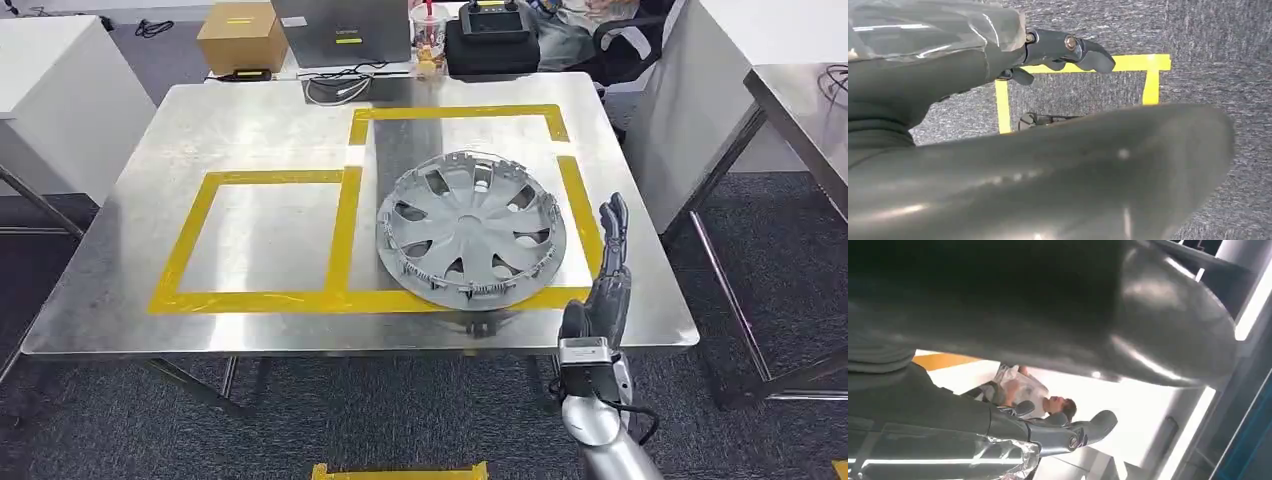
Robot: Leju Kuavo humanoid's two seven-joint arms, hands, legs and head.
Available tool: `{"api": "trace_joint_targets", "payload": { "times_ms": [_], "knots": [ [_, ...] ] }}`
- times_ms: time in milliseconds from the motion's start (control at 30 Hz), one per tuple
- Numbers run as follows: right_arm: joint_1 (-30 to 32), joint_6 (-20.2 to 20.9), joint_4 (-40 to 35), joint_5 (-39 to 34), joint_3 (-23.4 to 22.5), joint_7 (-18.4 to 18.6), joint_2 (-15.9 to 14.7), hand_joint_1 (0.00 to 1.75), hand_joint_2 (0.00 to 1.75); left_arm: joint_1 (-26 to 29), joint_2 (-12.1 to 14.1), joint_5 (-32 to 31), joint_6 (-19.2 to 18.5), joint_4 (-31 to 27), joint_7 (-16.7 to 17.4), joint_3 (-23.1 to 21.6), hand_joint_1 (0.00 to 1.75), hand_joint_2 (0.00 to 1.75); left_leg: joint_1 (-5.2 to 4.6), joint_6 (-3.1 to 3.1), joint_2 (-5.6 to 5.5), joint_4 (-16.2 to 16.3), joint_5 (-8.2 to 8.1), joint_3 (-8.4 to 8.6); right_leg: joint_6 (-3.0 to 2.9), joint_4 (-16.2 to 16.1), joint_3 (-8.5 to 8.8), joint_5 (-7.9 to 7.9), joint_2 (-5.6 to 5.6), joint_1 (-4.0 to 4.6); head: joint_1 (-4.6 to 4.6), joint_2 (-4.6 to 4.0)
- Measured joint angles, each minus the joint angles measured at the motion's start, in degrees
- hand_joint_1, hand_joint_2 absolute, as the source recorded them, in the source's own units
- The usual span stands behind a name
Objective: Take the parts from the cabinet and place them on the table.
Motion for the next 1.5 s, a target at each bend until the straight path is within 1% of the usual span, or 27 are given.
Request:
{"api": "trace_joint_targets", "payload": {
  "times_ms": [67, 100, 133, 200, 267, 300, 367, 433, 467, 500, 567, 600, 733, 767, 833, 900, 933, 967, 1033, 1100, 1133, 1267, 1300, 1333, 1400, 1433, 1500],
  "knots": [
    [0.51, 0.00, -1.10, 0.37, -0.32, 0.26, 0.54, 0.00, 0.00, -0.04, 0.00, 0.52, -0.26, 0.00, 0.19, 0.02, 0.00, 0.00, -0.06, 0.69, -0.01, -10.50, 4.83, 5.51, 0.05, -0.02, 0.22, 0.03, 0.11, 0.12, 0.00, 0.00],
    [0.81, 0.00, -1.77, 0.65, -0.44, 0.41, 0.83, 0.00, 0.00, -0.08, 0.06, 0.81, -0.48, 0.02, 0.41, 0.02, 0.00, 0.00, -0.24, 1.32, -0.09, -14.76, 5.64, 7.76, 0.16, -0.03, 0.26, 0.11, 0.12, 0.09, 0.02, 0.00],
    [1.28, 0.00, -2.29, 0.94, -0.72, 0.48, 0.98, 0.00, 0.00, -0.11, 0.02, 0.94, -0.66, 0.06, 0.59, 0.02, 0.00, 0.00, -0.57, 1.43, 0.02, -15.02, 5.57, 7.87, 0.44, -0.01, 0.14, 0.24, 0.08, 0.60, 0.06, 0.00],
    [2.88, 0.00, -3.52, 1.33, -1.33, 0.77, 1.31, 0.00, 0.00, -0.02, -0.02, 1.11, -1.07, 0.09, 0.72, 0.02, 0.00, 0.00, -0.80, 1.72, -0.07, -14.91, 5.70, 7.53, 0.88, -0.16, 0.04, 0.50, -0.05, 0.34, 0.02, 0.00],
    [4.78, 0.00, -5.44, 1.77, -2.55, 0.79, 1.60, 0.00, 0.00, -0.02, -0.04, 1.27, -1.22, 0.11, 0.83, 0.02, 0.00, 0.00, -0.35, 2.69, 0.00, -16.40, 6.91, 7.80, 1.62, -0.36, -0.09, 0.60, -0.07, 0.52, 0.07, 0.00],
    [5.53, 0.00, -6.03, 1.86, -3.25, 0.76, 1.60, 0.00, 0.00, -0.11, -0.28, 1.24, -1.31, 0.09, 0.98, 0.02, 0.00, 0.00, -0.34, 3.02, 0.13, -16.88, 7.35, 7.80, 1.45, 0.85, -0.85, -0.60, -0.05, 0.47, 0.15, 0.00],
    [6.82, 0.00, -6.97, 1.90, -4.35, 0.79, 1.62, 0.00, 0.00, -0.39, -0.24, 0.98, -1.31, 0.09, 1.42, 0.02, 0.00, 0.00, -0.47, 3.60, 0.22, -16.87, 7.86, 7.13, 0.58, 9.01, -4.05, -5.51, -0.05, 0.41, 0.20, 0.00],
    [8.33, 0.00, -7.63, 1.81, -5.20, 0.83, 1.62, 0.00, 0.00, -0.54, -0.28, 0.90, -1.49, 0.09, 1.75, 0.02, 0.00, 0.00, -0.64, 3.71, 0.22, -16.76, 8.29, 6.44, 0.70, 16.87, -6.89, -8.66, -0.05, 0.41, 0.15, 0.00],
    [8.82, 0.00, -7.85, 1.79, -5.44, 0.96, 1.62, 0.00, 0.00, -0.56, -0.31, 0.90, -1.53, 0.09, 1.84, 0.00, 0.00, 0.00, -0.65, 3.65, 0.21, -16.66, 8.49, 6.06, 1.14, 17.43, -6.66, -8.58, -0.06, 0.39, 0.15, 0.00],
    [9.10, 0.00, -8.07, 1.79, -5.53, 1.05, 1.62, 0.00, 0.00, -0.61, -0.33, 0.90, -1.57, 0.09, 1.90, 0.00, 0.00, 0.00, -0.64, 3.52, 0.22, -16.48, 8.66, 5.70, 1.69, 14.96, -4.87, -7.58, -0.07, 0.34, 0.15, 0.00],
    [9.26, 0.00, -8.79, 1.86, -5.66, 1.33, 1.62, 0.00, 0.00, -0.76, -0.39, 0.87, -1.62, 0.09, 2.01, 0.00, 0.00, 0.00, -0.61, 3.25, 0.21, -15.83, 8.83, 4.99, 2.61, 4.95, 1.34, -4.68, -0.12, 0.11, 0.18, 0.00],
    [9.24, 0.00, -9.16, 2.10, -5.75, 1.68, 1.68, 0.00, 0.00, -0.88, -0.39, 0.87, -1.66, 0.09, 2.08, 0.00, 0.00, 0.00, -0.68, 3.02, 0.21, -15.25, 8.87, 4.70, 2.50, -0.05, 4.48, -4.45, -0.22, 0.00, 0.15, 0.00],
    [9.83, -0.02, -10.31, 2.73, -5.84, 3.76, 2.03, 0.00, 0.00, -1.03, -0.39, 0.31, -1.64, 0.09, 2.16, -0.02, 0.00, 0.00, -0.78, 1.57, 0.13, -14.77, 9.67, 3.95, 1.08, 0.41, 3.67, -3.41, 0.04, 0.63, 0.04, 0.00],
    [9.86, -0.02, -10.51, 2.62, -5.84, 4.28, 2.16, 0.00, 0.00, -1.00, -0.22, 0.20, -1.57, 0.11, 2.25, -0.07, 0.00, 0.00, -0.69, 1.29, 0.04, -14.65, 9.71, 3.67, 0.37, 0.06, 3.09, -2.89, 0.00, 0.01, 0.17, 0.00],
    [9.95, -0.02, -11.01, 2.03, -5.86, 5.22, 2.40, 0.00, 0.00, -1.01, -0.28, -0.31, -1.55, 0.11, 2.47, -0.22, 0.00, 0.00, -0.37, 0.44, 0.04, -11.28, 5.18, 2.39, -0.59, 0.06, 2.65, -2.13, -0.09, 0.00, -0.13, 0.00],
    [10.26, 0.04, -11.19, 1.49, -5.88, 5.94, 2.43, 0.00, 0.00, -1.08, -0.22, -0.39, -1.53, 0.11, 2.65, -0.35, 0.00, 0.00, -0.10, -0.17, 0.04, -3.05, -0.49, -0.11, -0.73, 0.14, 1.60, -1.27, -0.12, 0.15, -0.13, 0.00],
    [10.52, 0.24, -11.19, 0.87, -5.97, 6.58, 2.43, 0.00, 0.00, -1.08, -0.20, -0.50, -1.51, 0.11, 2.71, -0.37, 0.00, 0.00, -0.05, -0.31, 0.05, 1.12, -2.26, -1.11, -0.67, 0.18, 0.95, -0.78, -0.11, 0.25, -0.11, 0.00],
    [10.77, 0.31, -11.19, 0.48, -6.10, 6.93, 2.43, 0.00, 0.00, -1.08, -0.17, -0.61, -1.49, 0.11, 2.75, -0.42, 0.00, 0.00, -0.05, -0.33, 0.04, 2.37, -2.29, -0.96, -0.67, 0.20, 0.42, -0.37, -0.10, 0.29, -0.15, 0.00],
    [11.11, 0.85, -11.19, -0.61, -6.53, 7.96, 2.45, 0.00, 0.00, -1.10, -0.04, -0.76, -1.49, 0.09, 2.88, -0.57, 0.00, 0.00, -0.07, 0.09, 0.03, -2.56, 0.49, 3.23, -0.41, 0.20, -0.56, 0.44, -0.06, 0.47, -0.13, 0.00],
    [11.15, 1.40, -11.19, -1.34, -6.82, 8.61, 2.51, 0.00, 0.00, -1.23, 0.18, -0.79, -1.51, 0.04, 2.97, -0.81, 0.00, 0.00, -0.44, 1.42, -0.09, -13.17, 3.15, 10.67, -0.24, 0.17, -1.11, 1.23, 0.00, 0.65, -0.15, 0.00],
    [11.20, 2.16, -11.19, -2.18, -7.03, 9.50, 2.62, 0.00, 0.00, -1.44, 0.48, -0.79, -1.53, 0.02, 3.21, -0.85, 0.00, 0.00, -0.70, 1.83, 0.05, -15.94, 1.65, 12.23, 0.27, 0.08, -1.29, 1.61, -0.03, 0.65, -0.02, 0.00],
    [11.51, 4.87, -10.80, -4.26, -8.02, 12.54, 3.21, 0.00, 0.00, -1.49, 0.87, -0.74, -1.55, 0.02, 3.63, -0.90, 0.00, 0.00, -1.61, 3.19, 0.12, -16.94, 4.11, 10.98, 1.84, -1.05, -1.11, 3.46, -0.23, 0.35, -0.26, 0.00],
    [11.61, 5.44, -10.49, -4.57, -8.39, 13.12, 3.21, 0.00, 0.00, -1.58, 0.85, -0.70, -1.55, 0.02, 3.65, -0.92, 0.00, 0.00, -0.89, 3.41, 0.42, -18.05, 5.49, 11.26, 1.61, -0.40, -1.57, 2.91, -0.24, 0.19, -0.17, 0.00],
    [11.60, 6.25, -10.07, -4.96, -8.81, 14.10, 3.21, 0.00, 0.00, -1.72, 0.81, -0.70, -1.66, 0.02, 3.67, -0.94, 0.00, 0.00, -1.04, 3.80, 0.41, -18.40, 6.19, 10.85, 1.26, 1.11, -2.52, 0.62, -0.20, 0.36, -0.07, 0.00],
    [11.77, 7.82, -8.81, -5.75, -9.64, 16.28, 3.28, 0.00, 0.00, -1.79, 0.85, -0.68, -1.79, 0.02, 3.87, -0.98, 0.00, 0.00, -1.07, 4.24, 0.46, -18.37, 7.60, 9.16, 0.61, 9.31, -5.37, -5.46, -0.16, 0.13, 0.07, 0.00],
    [11.89, 8.53, -8.04, -6.23, -9.97, 17.16, 3.32, 0.00, 0.00, -1.76, 0.87, -0.68, -1.97, 0.02, 3.96, -1.14, 0.00, 0.00, -1.12, 4.21, 0.45, -18.31, 8.21, 8.28, 0.80, 13.59, -6.50, -7.28, -0.16, 0.08, 0.02, 0.00],
    [12.17, 9.42, -6.44, -6.78, -10.73, 18.21, 3.34, 0.00, 0.00, -1.75, 0.92, -0.68, -2.32, 0.02, 4.26, -1.49, 0.00, 0.00, -1.07, 3.96, 0.45, -18.03, 9.42, 6.42, 2.15, 16.75, -6.12, -6.93, -0.18, -0.19, 0.07, 0.00]
  ]
}}
